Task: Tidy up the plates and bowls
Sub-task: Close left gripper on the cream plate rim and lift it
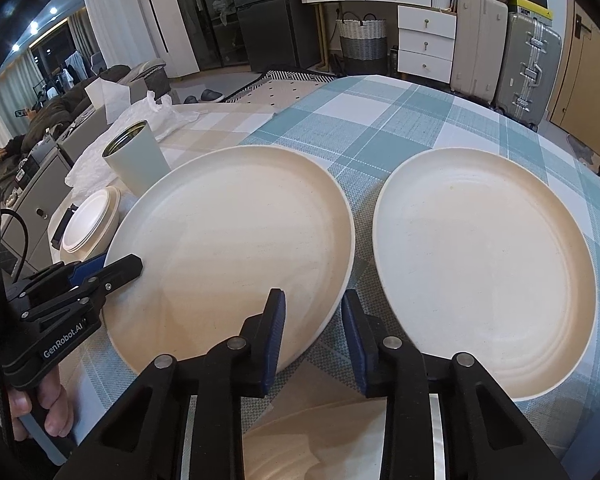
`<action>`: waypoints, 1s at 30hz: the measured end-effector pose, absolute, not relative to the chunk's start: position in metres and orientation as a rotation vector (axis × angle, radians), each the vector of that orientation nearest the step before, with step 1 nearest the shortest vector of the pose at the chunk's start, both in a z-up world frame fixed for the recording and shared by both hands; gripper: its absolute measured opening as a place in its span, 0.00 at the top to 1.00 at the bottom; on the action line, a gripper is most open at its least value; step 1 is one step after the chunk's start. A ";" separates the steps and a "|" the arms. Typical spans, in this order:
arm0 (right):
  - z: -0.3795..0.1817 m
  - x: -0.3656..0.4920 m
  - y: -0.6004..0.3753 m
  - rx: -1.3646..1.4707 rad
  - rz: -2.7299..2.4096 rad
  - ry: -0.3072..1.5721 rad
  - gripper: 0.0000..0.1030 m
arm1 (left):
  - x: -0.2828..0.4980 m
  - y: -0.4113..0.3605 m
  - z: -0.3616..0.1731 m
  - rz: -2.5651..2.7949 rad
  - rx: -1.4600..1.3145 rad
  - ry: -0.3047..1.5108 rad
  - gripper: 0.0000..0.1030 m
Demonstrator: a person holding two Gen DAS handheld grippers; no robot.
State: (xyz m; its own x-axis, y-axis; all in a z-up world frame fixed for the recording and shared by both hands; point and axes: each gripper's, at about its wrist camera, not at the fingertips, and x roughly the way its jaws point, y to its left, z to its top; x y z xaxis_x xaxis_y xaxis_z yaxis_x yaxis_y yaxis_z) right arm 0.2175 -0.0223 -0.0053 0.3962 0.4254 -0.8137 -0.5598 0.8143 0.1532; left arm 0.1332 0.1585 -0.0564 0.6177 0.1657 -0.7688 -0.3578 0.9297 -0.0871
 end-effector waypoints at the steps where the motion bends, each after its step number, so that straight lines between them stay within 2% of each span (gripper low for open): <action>1: -0.005 0.217 -0.022 -0.159 0.627 0.979 0.71 | 0.133 0.158 -0.056 0.307 -0.239 0.855 0.80; 30: 0.029 0.196 -0.042 -0.151 0.606 0.882 0.72 | 0.111 0.129 -0.008 0.309 -0.162 0.765 0.80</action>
